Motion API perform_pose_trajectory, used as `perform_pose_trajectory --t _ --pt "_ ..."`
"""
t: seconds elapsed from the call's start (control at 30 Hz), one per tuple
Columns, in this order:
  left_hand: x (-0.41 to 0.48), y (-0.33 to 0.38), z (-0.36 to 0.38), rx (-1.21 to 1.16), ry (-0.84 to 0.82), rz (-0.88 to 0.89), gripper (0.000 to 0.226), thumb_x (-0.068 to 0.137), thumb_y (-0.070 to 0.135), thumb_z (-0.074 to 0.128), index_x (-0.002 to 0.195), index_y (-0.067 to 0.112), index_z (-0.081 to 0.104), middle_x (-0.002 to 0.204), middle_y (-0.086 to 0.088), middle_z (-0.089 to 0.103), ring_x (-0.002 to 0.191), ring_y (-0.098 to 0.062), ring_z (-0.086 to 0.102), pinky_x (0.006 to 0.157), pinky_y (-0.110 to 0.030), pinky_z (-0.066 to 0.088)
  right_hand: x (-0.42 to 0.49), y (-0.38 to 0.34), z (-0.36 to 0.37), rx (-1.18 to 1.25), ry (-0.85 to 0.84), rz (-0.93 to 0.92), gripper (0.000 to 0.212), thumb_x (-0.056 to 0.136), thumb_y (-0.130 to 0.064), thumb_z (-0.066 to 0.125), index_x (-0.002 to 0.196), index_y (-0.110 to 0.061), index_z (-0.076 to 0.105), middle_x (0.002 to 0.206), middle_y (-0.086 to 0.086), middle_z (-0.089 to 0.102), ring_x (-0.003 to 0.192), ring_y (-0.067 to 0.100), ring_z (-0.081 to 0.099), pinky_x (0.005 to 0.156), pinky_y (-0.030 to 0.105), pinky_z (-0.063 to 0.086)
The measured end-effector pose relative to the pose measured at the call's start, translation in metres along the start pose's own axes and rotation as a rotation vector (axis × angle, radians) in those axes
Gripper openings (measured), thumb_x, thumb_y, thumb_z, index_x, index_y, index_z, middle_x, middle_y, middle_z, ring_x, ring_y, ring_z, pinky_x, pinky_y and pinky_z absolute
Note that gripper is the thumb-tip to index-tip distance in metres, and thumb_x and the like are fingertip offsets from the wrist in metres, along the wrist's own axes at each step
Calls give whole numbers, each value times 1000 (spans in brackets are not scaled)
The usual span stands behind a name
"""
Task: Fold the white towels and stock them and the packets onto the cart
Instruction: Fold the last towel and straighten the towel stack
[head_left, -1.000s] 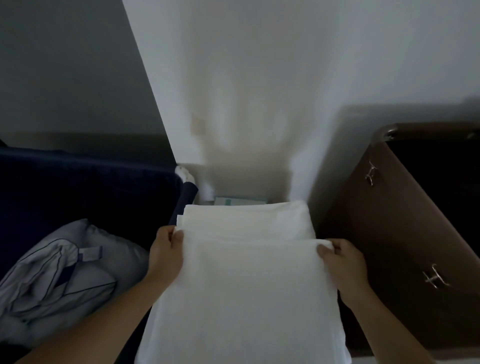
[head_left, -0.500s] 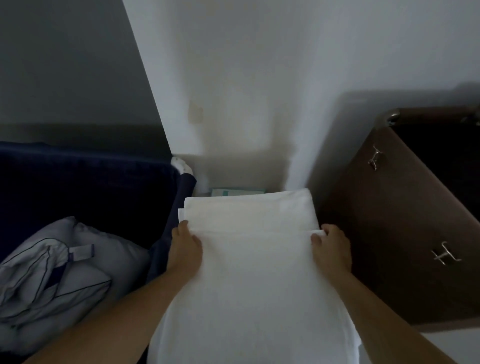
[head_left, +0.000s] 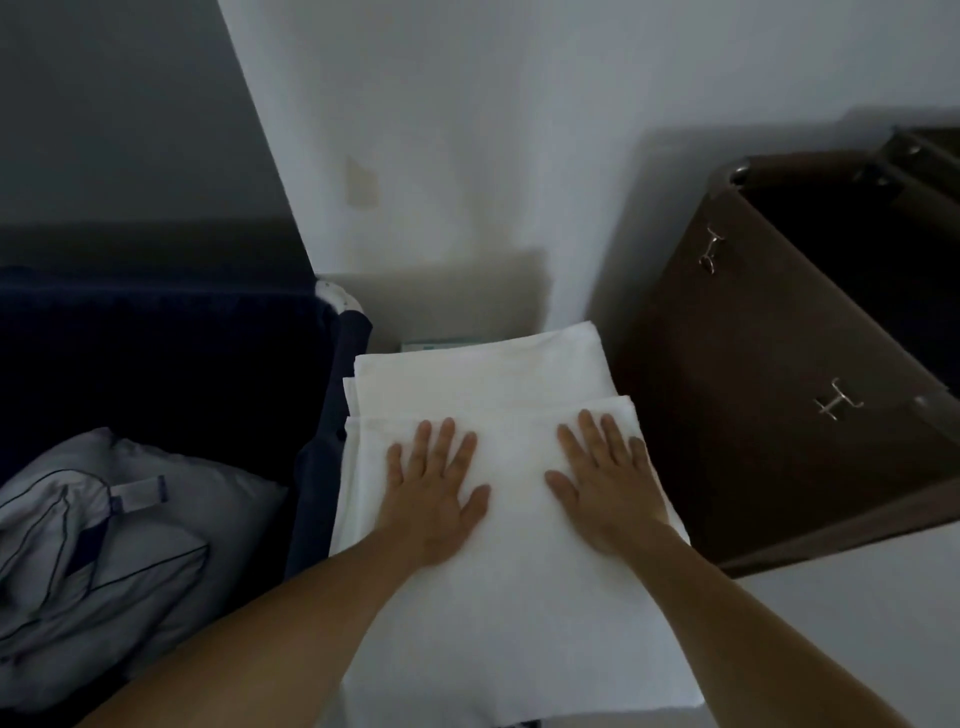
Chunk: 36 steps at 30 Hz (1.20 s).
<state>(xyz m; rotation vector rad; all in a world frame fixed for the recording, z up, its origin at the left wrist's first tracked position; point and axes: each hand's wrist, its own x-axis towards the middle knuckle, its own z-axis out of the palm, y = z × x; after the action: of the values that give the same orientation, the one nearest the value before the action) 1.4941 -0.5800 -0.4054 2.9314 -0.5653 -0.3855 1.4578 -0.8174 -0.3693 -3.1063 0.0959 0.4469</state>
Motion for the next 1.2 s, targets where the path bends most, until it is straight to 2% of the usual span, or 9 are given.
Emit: perform_pose_trajectory --t 0.13,0.37,0.47,0.6,0.7,0.77,0.93,1.07,1.2 --pt "6 -3 -2 -1 -57 20 86 74 72 -15 152 36 -22 153 9 -38 146 -21 -32 119 -51 -13 -1 -5 -5 -21 -37 16 68 100 -60 9 158 -29 -8 164 0 -24 151 22 -23 122 47 -10" --pt "-49 -26 -2 -13 2 43 87 79 62 -16 157 25 -7 164 3 -18 149 -16 -22 121 -41 -14 -90 0 11 42 89 93 86 83 -65 -13 158 -24 -7 165 2 -19 151 20 -22 122 45 -9" --pt "-90 -28 13 -106 87 -62 87 82 61 -11 158 18 -2 164 1 -14 149 -14 -20 120 -39 -12 -119 11 28 301 165 199 83 91 -72 7 156 -25 -15 163 -6 -25 151 15 -22 124 44 -2" --pt "-141 -21 43 -452 281 -190 86 92 65 15 157 11 2 163 3 -8 151 -12 -9 121 -28 -5 -145 15 48 750 241 327 101 86 -78 38 158 -24 -9 166 -8 -10 153 23 11 116 50 31" --pt "-175 0 62 -701 394 -330 82 98 58 36 158 11 4 165 2 -1 151 -9 1 116 -14 -1 -158 14 63 917 270 408 107 80 -78 44 159 -24 -5 167 -5 3 148 28 24 110 48 35" --pt "-192 10 72 -832 410 -419 82 95 50 42 158 13 5 165 0 6 149 -6 8 115 -12 4 -165 15 72 947 274 424 102 87 -70 52 159 -22 -1 166 -2 7 146 29 28 110 48 35" --pt "-216 14 92 -1129 381 -622 73 87 65 60 145 29 36 138 0 56 124 -21 56 103 -48 47 -170 23 75 992 204 476 78 88 -64 58 147 -19 35 137 5 52 120 28 52 96 44 46" --pt "-216 8 81 -1282 260 -681 69 83 52 71 131 7 52 123 -3 63 108 -22 61 89 -31 47 -168 35 65 991 76 494 65 83 -65 64 120 -11 55 102 0 62 99 26 59 88 44 49" --pt "-214 -1 64 -1650 155 -726 37 86 22 73 115 2 61 109 -8 69 90 -18 65 84 -33 53 -171 45 55 1248 14 437 37 80 -49 77 102 -23 62 101 -5 67 96 19 64 93 42 52"
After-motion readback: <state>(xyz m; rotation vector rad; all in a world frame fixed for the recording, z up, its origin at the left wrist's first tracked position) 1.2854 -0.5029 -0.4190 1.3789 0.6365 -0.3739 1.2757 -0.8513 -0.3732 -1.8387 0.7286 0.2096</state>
